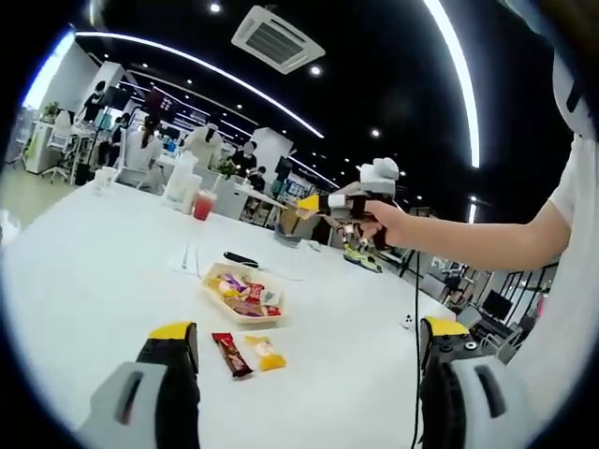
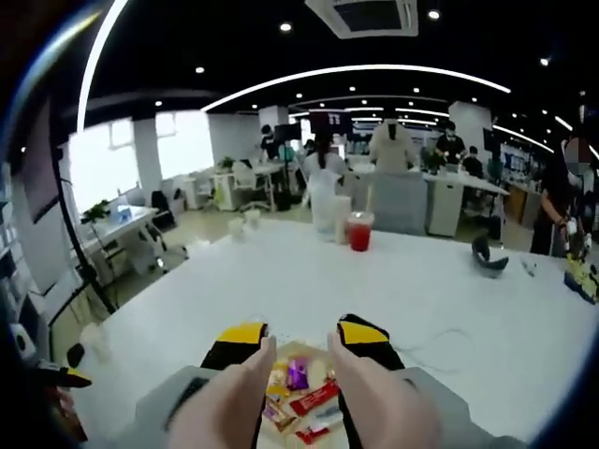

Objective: Place the target food into the container with the food tongs after gripping and lifting it, then release it inside without dropping or visibly crushing the food.

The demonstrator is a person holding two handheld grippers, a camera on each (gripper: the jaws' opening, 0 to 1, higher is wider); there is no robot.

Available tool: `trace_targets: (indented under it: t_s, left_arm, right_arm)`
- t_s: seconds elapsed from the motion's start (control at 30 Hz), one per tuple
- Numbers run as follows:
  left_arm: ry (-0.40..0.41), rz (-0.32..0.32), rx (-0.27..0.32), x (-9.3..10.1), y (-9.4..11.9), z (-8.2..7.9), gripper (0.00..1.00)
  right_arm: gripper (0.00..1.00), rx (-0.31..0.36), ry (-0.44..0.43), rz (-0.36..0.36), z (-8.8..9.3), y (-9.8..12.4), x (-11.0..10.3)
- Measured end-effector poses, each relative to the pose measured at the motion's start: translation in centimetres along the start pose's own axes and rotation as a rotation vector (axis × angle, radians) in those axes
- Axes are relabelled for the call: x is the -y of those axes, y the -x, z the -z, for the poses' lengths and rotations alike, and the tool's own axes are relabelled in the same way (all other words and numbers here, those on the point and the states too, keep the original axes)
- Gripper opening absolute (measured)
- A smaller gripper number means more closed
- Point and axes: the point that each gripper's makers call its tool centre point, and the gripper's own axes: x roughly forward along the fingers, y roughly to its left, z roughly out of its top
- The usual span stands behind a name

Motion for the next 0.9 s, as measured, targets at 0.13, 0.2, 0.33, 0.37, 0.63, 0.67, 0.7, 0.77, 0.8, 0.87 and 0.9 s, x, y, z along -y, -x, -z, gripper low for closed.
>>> trace_targets:
  t_s: [0.13, 0.2, 0.33, 0.37, 0.63, 0.67, 0.7, 0.77, 0.8, 0.87, 0.9]
  left_arm:
    - [-0.003, 0.003, -0.003, 0.2, -0.1, 0.1, 0.99]
    - [-0.002, 0.005, -0.002, 0.4, -0.1, 0.1, 0.99]
    - [0.004, 0.013, -0.010, 0.6, -0.2, 0.3, 0.99]
    - [0.001, 0.019, -0.025, 0.8, -0.2, 0.6, 0.99]
    - [-0.001, 0.028, -0.033, 0.9, 0.0, 0.5, 0.99]
    - [-0.007, 0.030, -0.030, 0.9, 0.1, 0.4, 0.99]
    - [-0.009, 0.029, -0.023, 0.9, 0.1, 0.2, 0.99]
    - [0.000, 0.025, -0.020, 0.7, 0.2, 0.1, 0.99]
    - [0.000, 0.024, -0.022, 0.6, 0.2, 0.2, 0.99]
    - [-0.003, 0.025, -0.030, 0.5, 0.3, 0.3, 0.99]
    - [-0.003, 0.026, -0.034, 0.5, 0.3, 0.3, 0.99]
  right_arm:
    - [0.29, -0.005, 0.000, -0.006, 0.7, 0.1, -0.7]
    - [0.29, -0.007, 0.000, -0.011, 1.1, 0.2, -1.2]
    - [0.29, -0.010, 0.023, -0.015, 1.6, 0.3, -1.8]
    - [0.29, -0.004, 0.010, -0.018, 1.7, 0.4, -1.7]
    - [0.28, -0.006, -0.009, -0.011, 2.6, 0.4, -1.7]
    - [0.28, -0.007, -0.008, -0.009, 2.7, 0.5, -1.8]
    - [0.28, -0.008, -0.008, -0.006, 2.8, 0.5, -1.8]
    - [0.28, -0.007, -0.012, -0.003, 3.0, 0.5, -1.9]
    - [0.28, -0.004, -0.018, -0.003, 3.0, 0.6, -2.0]
    - [0.28, 0.006, -0.025, -0.003, 3.0, 0.8, -2.3]
    - [0.28, 0.007, -0.023, -0.008, 3.0, 0.7, -2.4]
